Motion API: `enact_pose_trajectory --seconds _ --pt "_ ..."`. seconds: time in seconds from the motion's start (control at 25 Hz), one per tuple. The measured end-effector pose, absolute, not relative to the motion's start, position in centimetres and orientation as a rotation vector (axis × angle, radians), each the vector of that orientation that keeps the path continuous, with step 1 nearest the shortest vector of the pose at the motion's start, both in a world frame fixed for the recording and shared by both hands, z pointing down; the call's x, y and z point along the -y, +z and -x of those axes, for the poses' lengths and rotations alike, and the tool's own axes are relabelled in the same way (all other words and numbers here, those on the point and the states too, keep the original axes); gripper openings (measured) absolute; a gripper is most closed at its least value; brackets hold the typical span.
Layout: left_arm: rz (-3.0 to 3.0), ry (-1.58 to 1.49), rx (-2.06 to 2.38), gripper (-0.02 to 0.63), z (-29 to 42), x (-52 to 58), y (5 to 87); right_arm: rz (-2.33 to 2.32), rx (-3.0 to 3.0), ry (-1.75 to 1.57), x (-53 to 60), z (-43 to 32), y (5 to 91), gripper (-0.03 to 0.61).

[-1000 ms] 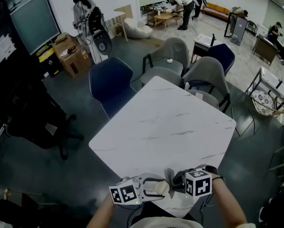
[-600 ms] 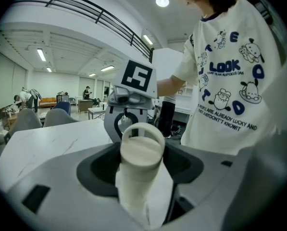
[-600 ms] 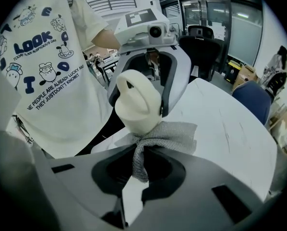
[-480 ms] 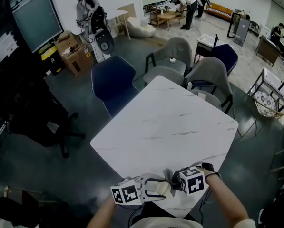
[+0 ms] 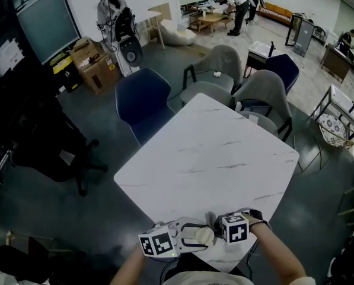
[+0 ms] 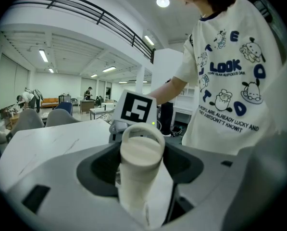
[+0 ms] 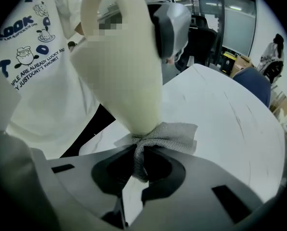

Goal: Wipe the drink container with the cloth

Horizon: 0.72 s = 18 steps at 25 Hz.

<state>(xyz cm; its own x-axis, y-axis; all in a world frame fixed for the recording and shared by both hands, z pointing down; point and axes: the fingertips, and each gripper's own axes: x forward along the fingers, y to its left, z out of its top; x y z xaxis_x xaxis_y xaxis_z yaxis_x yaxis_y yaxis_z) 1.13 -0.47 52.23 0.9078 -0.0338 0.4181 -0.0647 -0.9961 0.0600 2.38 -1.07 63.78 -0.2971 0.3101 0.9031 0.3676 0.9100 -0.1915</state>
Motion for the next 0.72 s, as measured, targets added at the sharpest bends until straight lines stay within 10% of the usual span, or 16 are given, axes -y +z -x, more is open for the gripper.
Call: enact_pose_trajectory --seconds 0.72 --pt "-2.956 0.498 0.305 0.281 -0.7 0.6 52.1 0.309 1.969 0.15 0.2 -2.2 68.2 0.046"
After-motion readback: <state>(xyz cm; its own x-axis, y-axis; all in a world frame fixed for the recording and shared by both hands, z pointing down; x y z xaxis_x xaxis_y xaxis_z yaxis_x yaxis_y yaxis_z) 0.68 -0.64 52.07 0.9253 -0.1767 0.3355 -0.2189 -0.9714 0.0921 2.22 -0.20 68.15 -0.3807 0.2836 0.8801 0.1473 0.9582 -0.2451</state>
